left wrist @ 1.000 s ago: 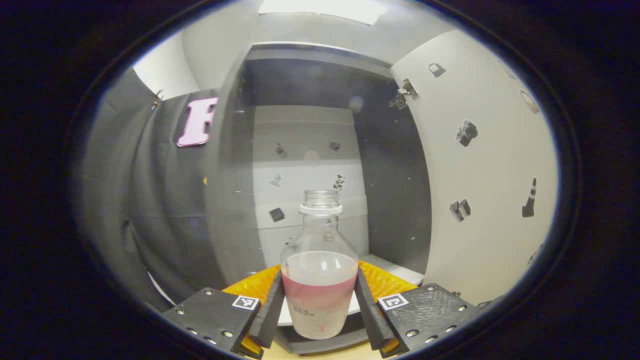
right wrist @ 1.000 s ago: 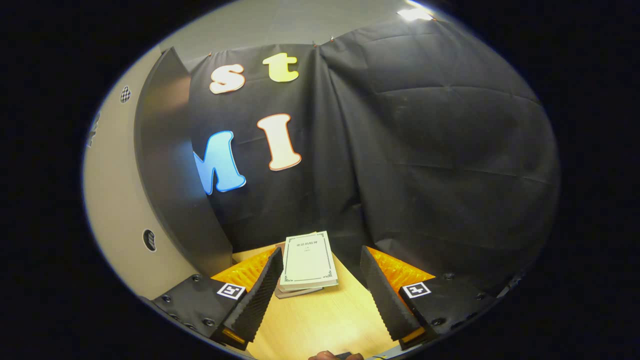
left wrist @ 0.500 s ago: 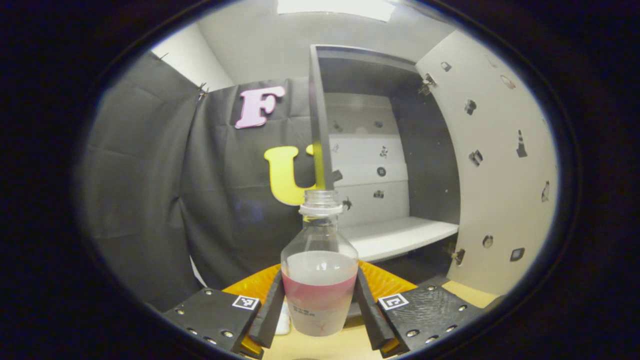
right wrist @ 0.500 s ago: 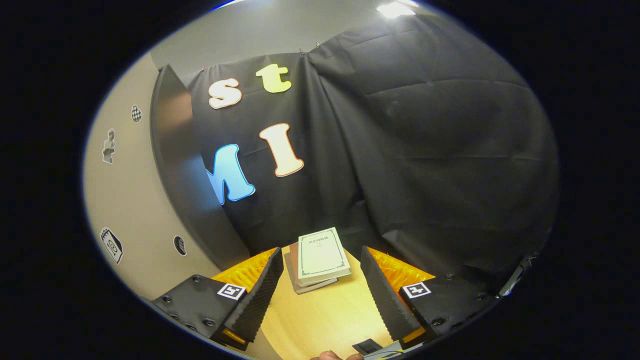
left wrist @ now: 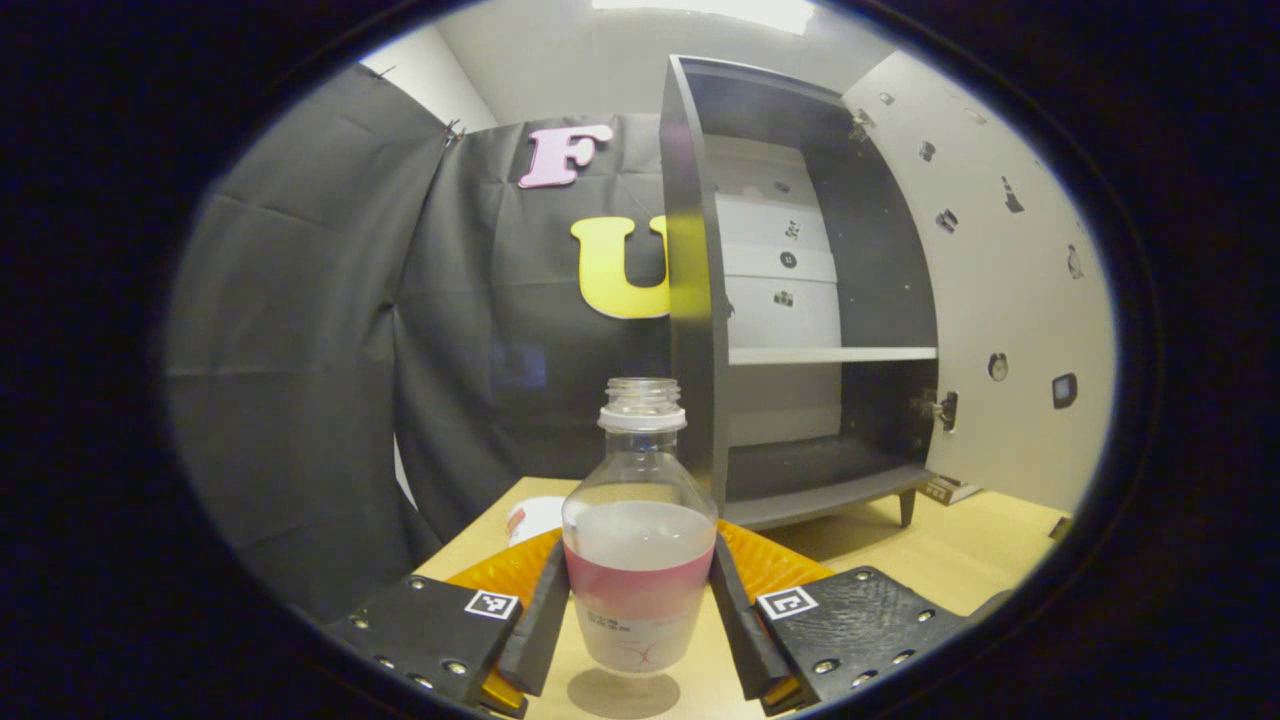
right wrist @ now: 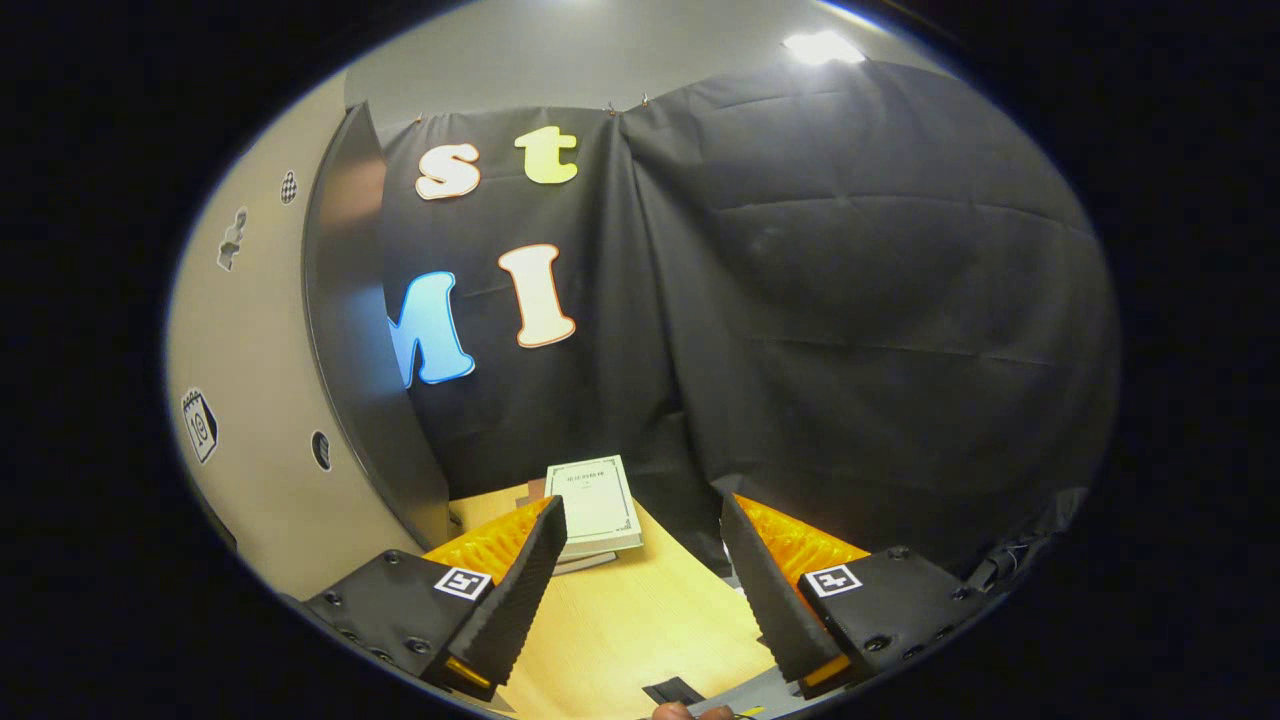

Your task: Open the cabinet door with the right hand, grasp the bottle in the cabinet with the left hand and place it on the coaster, then close the cabinet door with the right hand.

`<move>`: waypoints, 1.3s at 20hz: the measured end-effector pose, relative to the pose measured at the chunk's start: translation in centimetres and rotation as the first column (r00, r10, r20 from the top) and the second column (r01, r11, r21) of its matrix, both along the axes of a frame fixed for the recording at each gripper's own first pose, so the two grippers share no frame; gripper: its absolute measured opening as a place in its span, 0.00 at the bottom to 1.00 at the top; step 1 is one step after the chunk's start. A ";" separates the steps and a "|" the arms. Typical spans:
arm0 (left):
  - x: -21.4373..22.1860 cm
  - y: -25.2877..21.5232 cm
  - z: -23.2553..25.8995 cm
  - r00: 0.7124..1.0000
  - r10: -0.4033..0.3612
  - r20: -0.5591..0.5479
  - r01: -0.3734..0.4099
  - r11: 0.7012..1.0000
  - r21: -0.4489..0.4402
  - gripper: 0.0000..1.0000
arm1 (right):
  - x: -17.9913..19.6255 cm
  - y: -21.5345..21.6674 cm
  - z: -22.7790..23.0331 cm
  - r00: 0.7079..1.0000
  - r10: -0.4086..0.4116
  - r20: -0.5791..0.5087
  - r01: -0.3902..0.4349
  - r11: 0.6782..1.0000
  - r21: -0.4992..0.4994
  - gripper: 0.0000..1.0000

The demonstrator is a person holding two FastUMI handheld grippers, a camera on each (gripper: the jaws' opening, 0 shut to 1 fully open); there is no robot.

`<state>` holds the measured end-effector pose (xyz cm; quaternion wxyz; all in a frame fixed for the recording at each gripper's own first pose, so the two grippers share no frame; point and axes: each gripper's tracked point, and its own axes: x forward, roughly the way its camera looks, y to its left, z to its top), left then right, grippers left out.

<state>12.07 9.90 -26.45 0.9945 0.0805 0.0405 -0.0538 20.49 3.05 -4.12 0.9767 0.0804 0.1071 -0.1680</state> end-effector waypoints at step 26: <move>-1.7 0.7 -4.3 1.000 0.019 -0.012 -0.018 0.999 0.041 0.85 | -2.9 -3.5 -2.2 0.993 -0.111 -0.047 0.115 0.988 0.100 0.98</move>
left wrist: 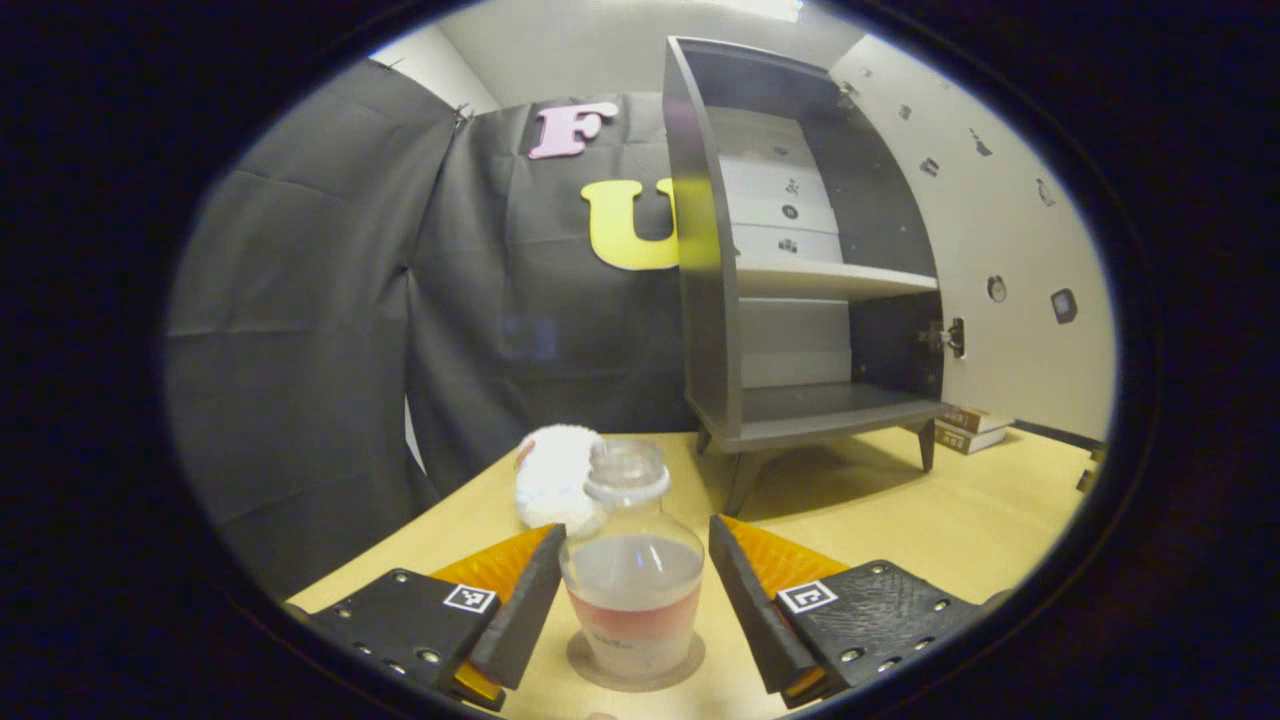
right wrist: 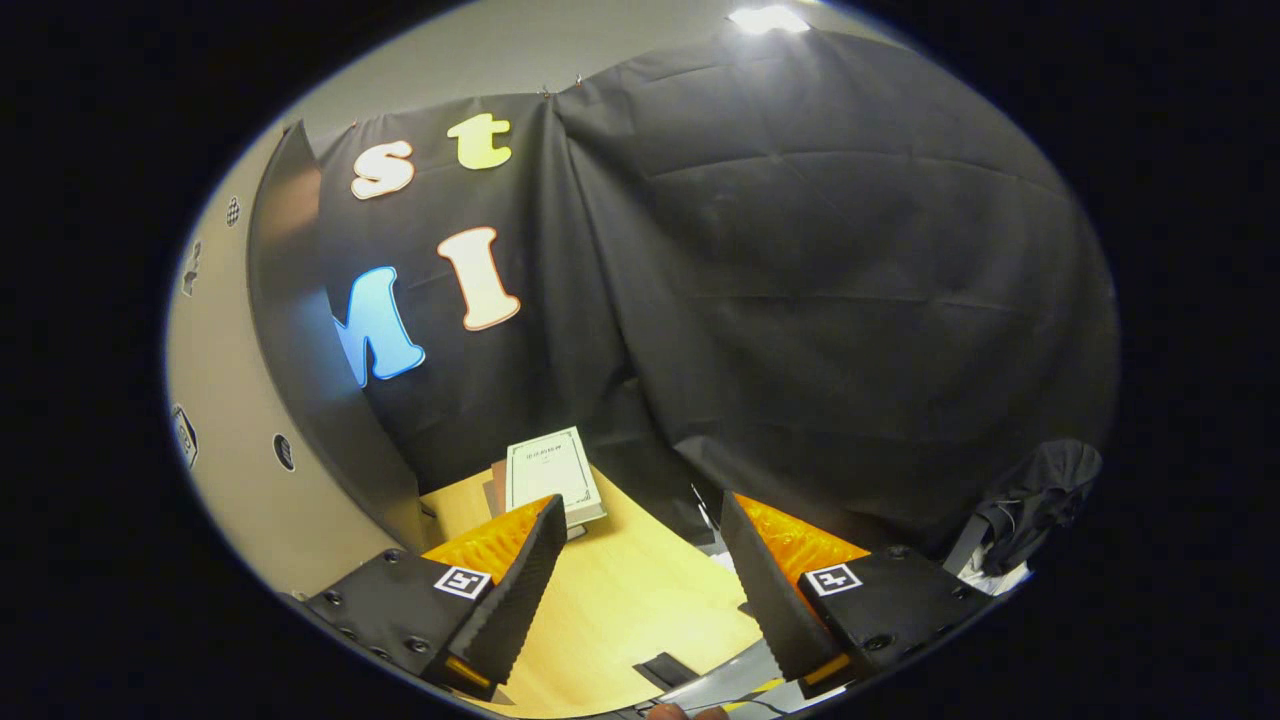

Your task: Open the cabinet door with the right hand, grasp the bottle in the cabinet with the left hand and place it on the coaster, then close the cabinet door with the right hand.

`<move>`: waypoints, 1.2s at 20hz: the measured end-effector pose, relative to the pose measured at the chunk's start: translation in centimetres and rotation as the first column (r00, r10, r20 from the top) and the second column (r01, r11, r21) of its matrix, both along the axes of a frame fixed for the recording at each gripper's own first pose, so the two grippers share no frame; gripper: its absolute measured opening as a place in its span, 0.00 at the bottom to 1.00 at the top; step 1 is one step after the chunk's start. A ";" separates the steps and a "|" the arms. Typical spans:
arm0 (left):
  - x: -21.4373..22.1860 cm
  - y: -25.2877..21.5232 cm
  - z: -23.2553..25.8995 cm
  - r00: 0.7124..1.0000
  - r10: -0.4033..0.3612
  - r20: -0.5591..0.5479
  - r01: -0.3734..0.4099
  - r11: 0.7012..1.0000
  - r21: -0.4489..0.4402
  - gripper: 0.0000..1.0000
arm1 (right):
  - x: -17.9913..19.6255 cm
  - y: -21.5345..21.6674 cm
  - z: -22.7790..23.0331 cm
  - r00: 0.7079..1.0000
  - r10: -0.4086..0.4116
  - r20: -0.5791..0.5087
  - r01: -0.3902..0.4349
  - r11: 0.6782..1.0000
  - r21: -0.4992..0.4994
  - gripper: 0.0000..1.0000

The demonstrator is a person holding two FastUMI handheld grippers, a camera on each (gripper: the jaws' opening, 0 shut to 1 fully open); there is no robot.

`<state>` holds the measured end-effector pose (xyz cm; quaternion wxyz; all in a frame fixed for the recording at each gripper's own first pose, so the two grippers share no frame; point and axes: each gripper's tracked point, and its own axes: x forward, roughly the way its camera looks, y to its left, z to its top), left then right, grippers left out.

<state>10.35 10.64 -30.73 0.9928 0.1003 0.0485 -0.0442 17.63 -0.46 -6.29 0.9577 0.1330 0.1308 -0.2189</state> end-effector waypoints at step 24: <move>-13.1 -21.3 29.6 0.996 0.086 -0.012 -0.085 0.996 0.015 0.84 | 1.3 11.0 9.0 0.842 0.504 0.193 -0.455 0.855 -0.249 0.93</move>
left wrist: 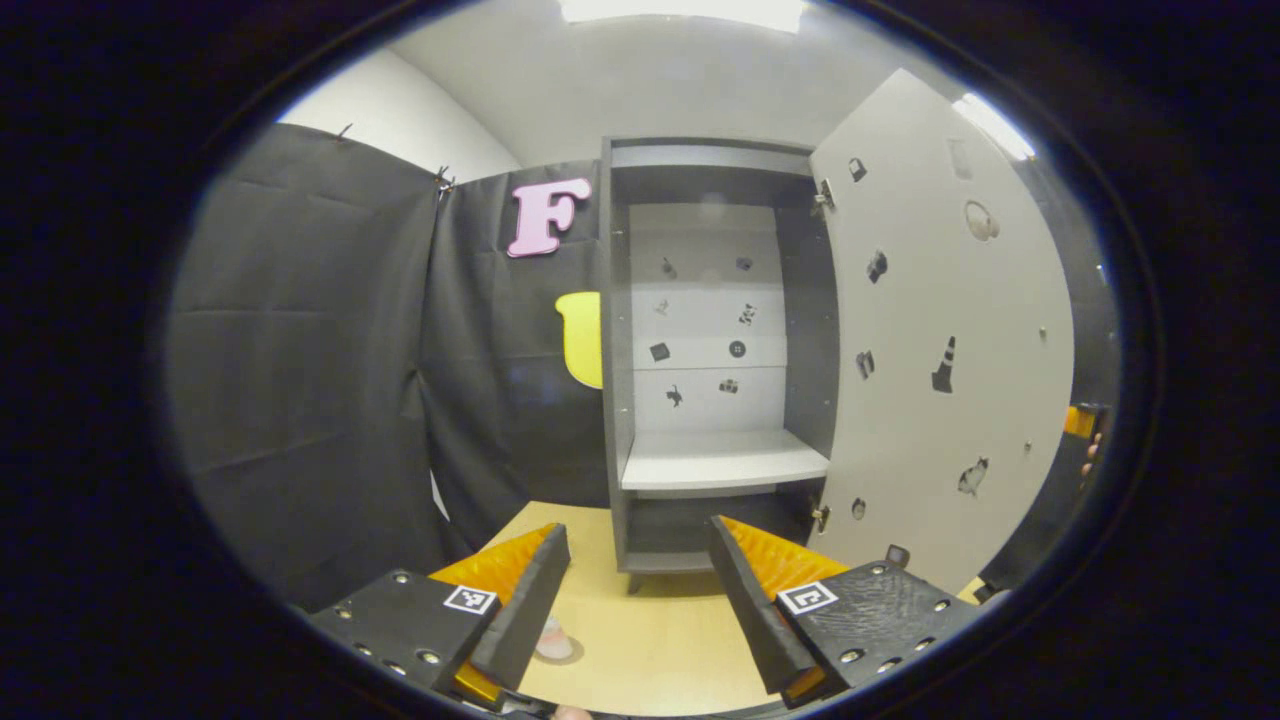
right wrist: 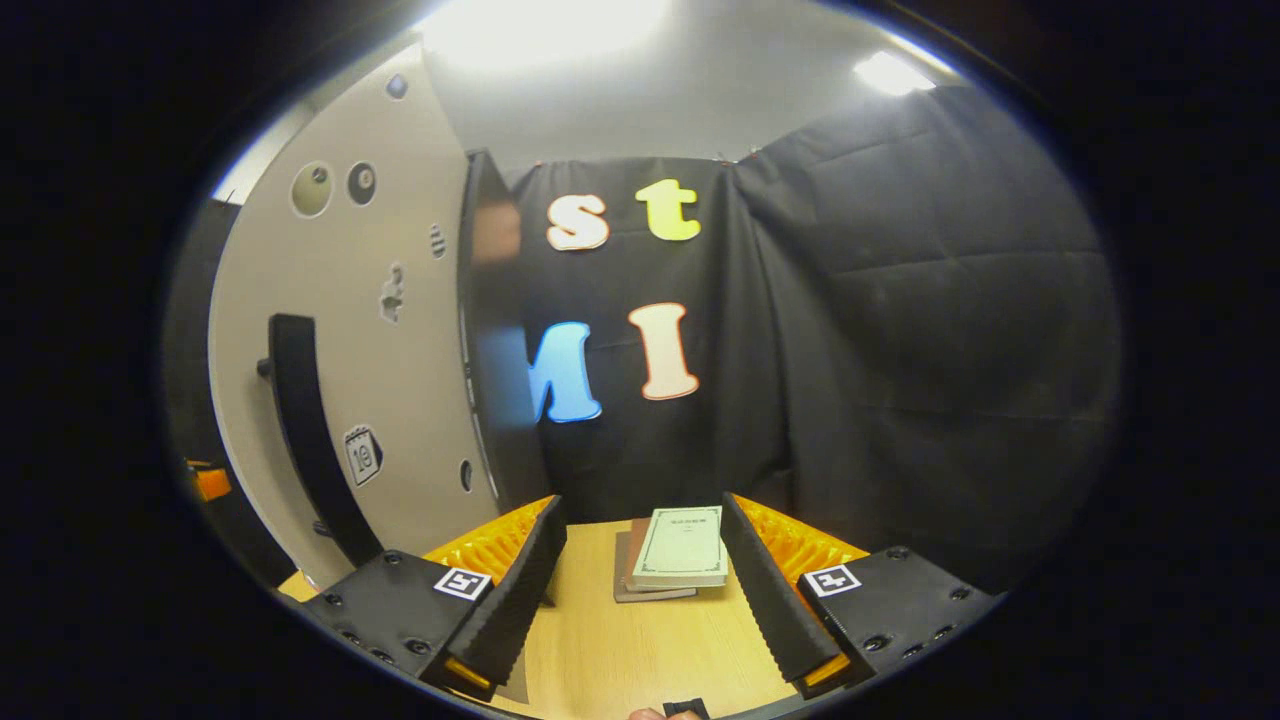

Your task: Open the cabinet door with the right hand, grasp the bottle in the cabinet with the left hand and place it on the coaster, then close the cabinet door with the right hand.

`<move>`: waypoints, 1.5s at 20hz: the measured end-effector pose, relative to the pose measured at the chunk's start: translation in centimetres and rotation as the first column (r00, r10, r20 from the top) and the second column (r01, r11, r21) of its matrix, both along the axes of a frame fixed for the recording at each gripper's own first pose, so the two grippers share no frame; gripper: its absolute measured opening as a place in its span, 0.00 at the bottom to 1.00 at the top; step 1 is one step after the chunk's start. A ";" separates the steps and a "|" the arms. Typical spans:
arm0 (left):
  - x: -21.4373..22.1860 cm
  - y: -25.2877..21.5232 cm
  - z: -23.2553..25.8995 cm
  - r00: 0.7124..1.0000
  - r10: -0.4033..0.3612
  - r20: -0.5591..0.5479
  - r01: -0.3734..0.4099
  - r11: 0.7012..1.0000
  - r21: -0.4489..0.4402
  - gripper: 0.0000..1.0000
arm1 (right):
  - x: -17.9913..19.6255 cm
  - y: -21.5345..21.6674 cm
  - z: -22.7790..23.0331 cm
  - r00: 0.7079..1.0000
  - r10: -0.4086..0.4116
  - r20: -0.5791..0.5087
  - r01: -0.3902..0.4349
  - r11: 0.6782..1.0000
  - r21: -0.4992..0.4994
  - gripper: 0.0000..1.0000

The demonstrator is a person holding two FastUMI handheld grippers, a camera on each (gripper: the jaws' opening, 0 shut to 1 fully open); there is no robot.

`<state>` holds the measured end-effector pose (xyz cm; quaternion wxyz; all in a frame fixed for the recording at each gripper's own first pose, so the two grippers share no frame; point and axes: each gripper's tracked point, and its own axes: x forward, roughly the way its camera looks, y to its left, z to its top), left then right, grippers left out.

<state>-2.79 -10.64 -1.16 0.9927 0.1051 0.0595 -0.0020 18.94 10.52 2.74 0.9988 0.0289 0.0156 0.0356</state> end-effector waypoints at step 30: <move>7.0 19.3 -1.7 0.997 -0.047 -0.068 0.041 0.996 -0.081 0.87 | -4.3 24.8 3.0 0.999 0.050 0.008 -0.049 0.993 -0.107 0.90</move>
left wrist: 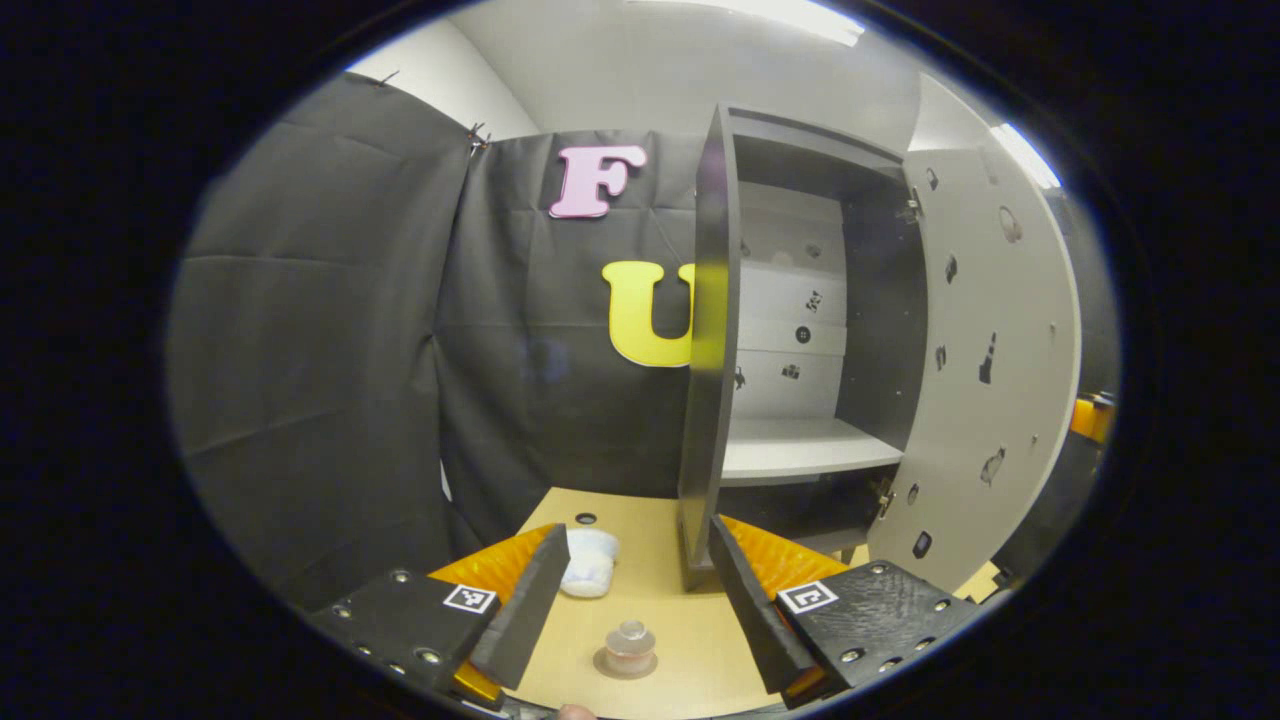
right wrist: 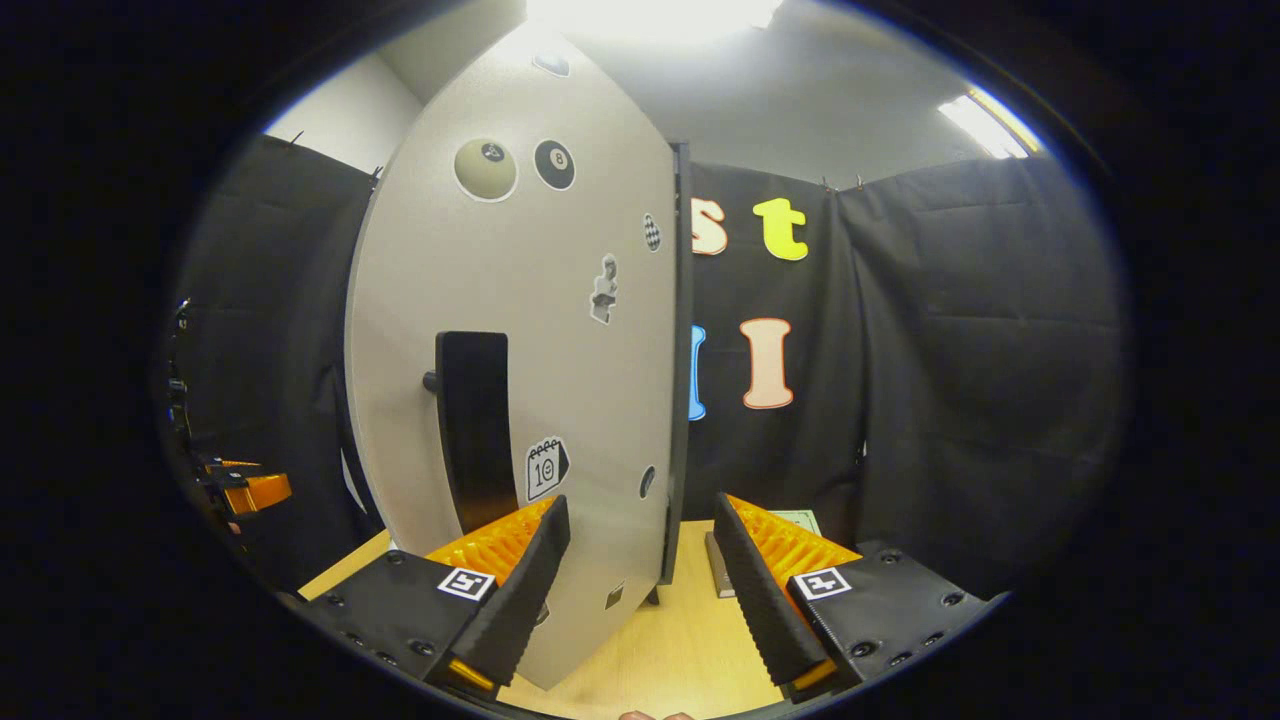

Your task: Open the cabinet door with the right hand, grasp the bottle in the cabinet with the left hand and place it on the coaster, then close the cabinet door with the right hand.

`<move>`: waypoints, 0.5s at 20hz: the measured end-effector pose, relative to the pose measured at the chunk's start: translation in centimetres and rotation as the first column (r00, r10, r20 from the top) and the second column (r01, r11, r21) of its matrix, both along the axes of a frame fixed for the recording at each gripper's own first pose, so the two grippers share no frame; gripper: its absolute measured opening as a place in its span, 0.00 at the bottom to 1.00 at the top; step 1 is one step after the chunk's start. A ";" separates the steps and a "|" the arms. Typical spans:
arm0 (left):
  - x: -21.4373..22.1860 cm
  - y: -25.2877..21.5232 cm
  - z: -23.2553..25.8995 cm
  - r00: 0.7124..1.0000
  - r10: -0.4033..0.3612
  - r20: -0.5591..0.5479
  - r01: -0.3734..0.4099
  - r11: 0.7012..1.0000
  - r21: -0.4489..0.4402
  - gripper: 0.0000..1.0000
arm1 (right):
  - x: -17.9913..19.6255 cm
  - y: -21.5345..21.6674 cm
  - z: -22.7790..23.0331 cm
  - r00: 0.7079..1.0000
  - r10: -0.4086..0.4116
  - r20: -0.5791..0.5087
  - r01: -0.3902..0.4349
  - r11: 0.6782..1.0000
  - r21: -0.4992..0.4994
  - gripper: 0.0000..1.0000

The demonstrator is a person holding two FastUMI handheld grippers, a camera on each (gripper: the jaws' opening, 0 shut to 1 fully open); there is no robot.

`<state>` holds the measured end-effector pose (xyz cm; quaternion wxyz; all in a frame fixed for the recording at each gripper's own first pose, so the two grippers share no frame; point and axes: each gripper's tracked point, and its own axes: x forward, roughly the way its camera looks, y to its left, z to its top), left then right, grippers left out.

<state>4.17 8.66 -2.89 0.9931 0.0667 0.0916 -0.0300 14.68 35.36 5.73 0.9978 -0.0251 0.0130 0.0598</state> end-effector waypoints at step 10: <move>0.5 1.9 -1.0 0.997 -0.066 -0.037 0.066 0.998 -0.003 0.87 | 2.0 12.6 -0.4 0.976 0.219 0.011 -0.219 0.976 0.016 0.94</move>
